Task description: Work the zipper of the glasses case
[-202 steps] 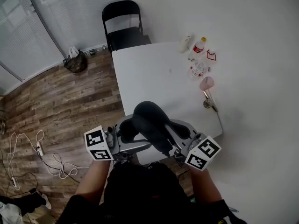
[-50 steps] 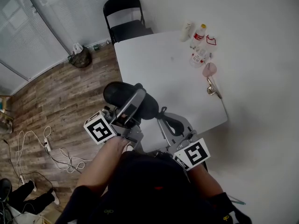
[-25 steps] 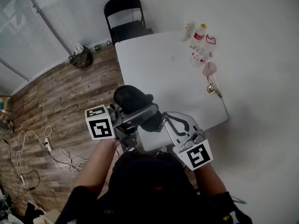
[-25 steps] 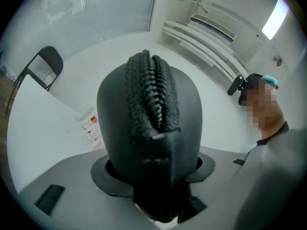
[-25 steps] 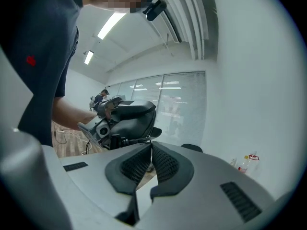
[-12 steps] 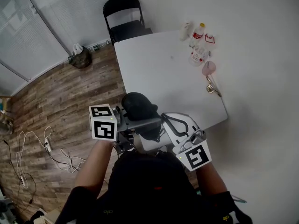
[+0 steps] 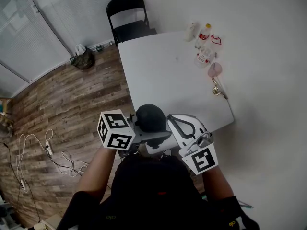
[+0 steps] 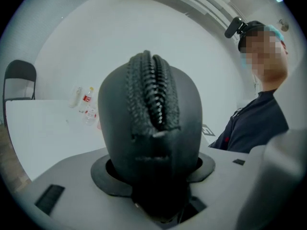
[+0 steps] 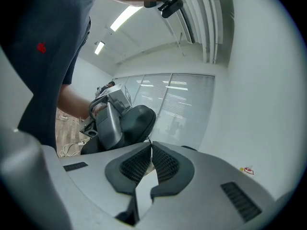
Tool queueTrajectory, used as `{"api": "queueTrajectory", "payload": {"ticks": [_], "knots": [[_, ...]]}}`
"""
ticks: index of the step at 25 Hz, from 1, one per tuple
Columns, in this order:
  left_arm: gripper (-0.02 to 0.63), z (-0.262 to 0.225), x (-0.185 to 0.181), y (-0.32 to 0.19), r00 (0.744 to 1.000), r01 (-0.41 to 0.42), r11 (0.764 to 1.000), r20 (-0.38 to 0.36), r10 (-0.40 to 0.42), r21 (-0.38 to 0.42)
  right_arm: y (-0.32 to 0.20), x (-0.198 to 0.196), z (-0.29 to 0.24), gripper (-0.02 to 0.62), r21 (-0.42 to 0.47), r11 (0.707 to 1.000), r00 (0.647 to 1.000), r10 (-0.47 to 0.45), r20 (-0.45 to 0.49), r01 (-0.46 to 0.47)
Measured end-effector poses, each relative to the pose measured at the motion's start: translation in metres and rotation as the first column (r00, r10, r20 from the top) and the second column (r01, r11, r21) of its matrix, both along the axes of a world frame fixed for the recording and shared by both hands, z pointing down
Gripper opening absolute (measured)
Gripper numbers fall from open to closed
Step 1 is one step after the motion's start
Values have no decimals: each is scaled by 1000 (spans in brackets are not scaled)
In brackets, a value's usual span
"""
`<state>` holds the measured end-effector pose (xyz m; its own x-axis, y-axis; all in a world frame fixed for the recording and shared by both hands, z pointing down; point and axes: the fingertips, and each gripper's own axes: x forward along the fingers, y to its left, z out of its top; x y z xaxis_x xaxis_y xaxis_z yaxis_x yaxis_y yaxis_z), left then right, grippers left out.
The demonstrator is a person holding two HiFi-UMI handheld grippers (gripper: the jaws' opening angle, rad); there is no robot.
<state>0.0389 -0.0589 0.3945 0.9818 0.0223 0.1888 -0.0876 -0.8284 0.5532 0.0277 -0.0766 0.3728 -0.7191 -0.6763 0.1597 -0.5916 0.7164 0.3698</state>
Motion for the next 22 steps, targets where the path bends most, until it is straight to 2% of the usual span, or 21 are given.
{"api": "queueTrajectory", "payload": {"ticks": [4,7,10,12,14,17,19,22], "knots": [[272,11,4,8,999,-26,999,48,24,32,1,3,0,20,4,1000,1000,7,-6,-7],[272,12,5,16,997,-57,998,56,56,21,3,2,-6,20,4,1000,1000,11,8,-11],[272,23,7,25,988,-102,995,116,98,22,3,2,-8,20,18,1000,1000,15,-6,-15],[273,28,9,28,985,-116,993,128,112,28,4,3,-7,20,21,1000,1000,13,-12,-13],[272,27,12,27,989,-101,993,112,94,67,6,4,-8,20,14,1000,1000,9,12,-9],[273,17,15,19,998,-34,987,63,24,159,6,5,-19,18,-45,999,984,36,176,-29],[276,4,14,14,1000,12,982,-11,-10,188,3,11,-26,18,-86,996,959,56,277,-34],[302,-15,5,7,990,93,973,-122,-68,211,-1,22,-34,18,-136,990,912,76,403,-22]]}}
